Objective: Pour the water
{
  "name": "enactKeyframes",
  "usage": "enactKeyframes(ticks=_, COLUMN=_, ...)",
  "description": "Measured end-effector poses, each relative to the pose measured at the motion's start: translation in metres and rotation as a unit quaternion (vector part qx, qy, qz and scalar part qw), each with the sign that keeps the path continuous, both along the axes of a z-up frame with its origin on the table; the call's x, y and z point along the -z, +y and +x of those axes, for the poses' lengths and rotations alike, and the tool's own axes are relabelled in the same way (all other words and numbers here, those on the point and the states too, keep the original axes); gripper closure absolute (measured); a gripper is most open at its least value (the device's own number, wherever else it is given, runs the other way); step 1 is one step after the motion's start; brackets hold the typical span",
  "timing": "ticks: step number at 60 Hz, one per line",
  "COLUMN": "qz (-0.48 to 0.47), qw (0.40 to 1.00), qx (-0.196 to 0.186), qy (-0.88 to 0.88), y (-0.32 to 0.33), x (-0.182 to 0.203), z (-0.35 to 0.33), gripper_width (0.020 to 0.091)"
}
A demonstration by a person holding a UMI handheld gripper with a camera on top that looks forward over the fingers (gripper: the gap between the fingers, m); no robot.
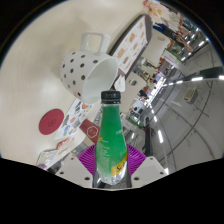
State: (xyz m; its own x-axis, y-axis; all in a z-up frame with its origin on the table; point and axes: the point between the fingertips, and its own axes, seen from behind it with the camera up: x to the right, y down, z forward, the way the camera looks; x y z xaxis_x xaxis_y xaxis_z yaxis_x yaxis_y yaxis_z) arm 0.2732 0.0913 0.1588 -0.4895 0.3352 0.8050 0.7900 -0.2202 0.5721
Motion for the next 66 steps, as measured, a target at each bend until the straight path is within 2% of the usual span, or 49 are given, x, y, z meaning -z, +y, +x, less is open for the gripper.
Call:
enactKeyframes(ticks=6, qz=0.037, qw=0.994, qx=0.014, qy=0.100, y=0.003, x=-0.006, z=-0.003, gripper_width=0.0727)
enactKeyframes(ticks=11, qz=0.092, qw=0.952, qx=0.054, qy=0.288, y=0.001, x=-0.011, z=-0.006, gripper_width=0.0723)
enactKeyframes(ticks=18, qz=0.169, qw=0.789, qx=0.105, qy=0.581, y=0.001, x=-0.021, z=0.002, gripper_width=0.0720)
enactKeyframes(ticks=22, qz=0.200, qw=0.694, qx=0.111, qy=0.683, y=0.001, x=-0.027, z=0.010, gripper_width=0.0722)
enactKeyframes(ticks=28, qz=0.235, qw=0.588, qx=0.117, qy=0.765, y=-0.004, x=-0.007, z=0.031, gripper_width=0.0722)
enactKeyframes(ticks=36, qz=0.221, qw=0.489, qx=0.129, qy=0.834, y=-0.004, x=0.043, z=0.046, gripper_width=0.0721)
enactKeyframes(ticks=42, qz=0.184, qw=0.469, qx=0.132, qy=0.854, y=-0.010, x=0.079, z=0.035, gripper_width=0.0720)
enactKeyframes(ticks=43, qz=0.179, qw=0.469, qx=0.132, qy=0.855, y=-0.011, x=0.084, z=0.034, gripper_width=0.0697)
enactKeyframes(ticks=45, qz=0.186, qw=0.472, qx=0.105, qy=0.855, y=-0.008, x=0.079, z=0.034, gripper_width=0.0712)
enactKeyframes(ticks=48, qz=0.185, qw=0.484, qx=0.090, qy=0.851, y=-0.010, x=0.081, z=0.031, gripper_width=0.0720)
enactKeyframes(ticks=58, qz=0.172, qw=0.483, qx=0.092, qy=0.853, y=-0.008, x=0.082, z=0.030, gripper_width=0.0718)
enactKeyframes(ticks=63, qz=0.158, qw=0.478, qx=0.111, qy=0.857, y=-0.012, x=0.083, z=0.028, gripper_width=0.0615)
enactKeyframes(ticks=65, qz=0.145, qw=0.476, qx=0.128, qy=0.858, y=-0.013, x=0.085, z=0.031, gripper_width=0.0573)
enactKeyframes(ticks=66, qz=0.137, qw=0.474, qx=0.141, qy=0.858, y=-0.015, x=0.088, z=0.031, gripper_width=0.0529)
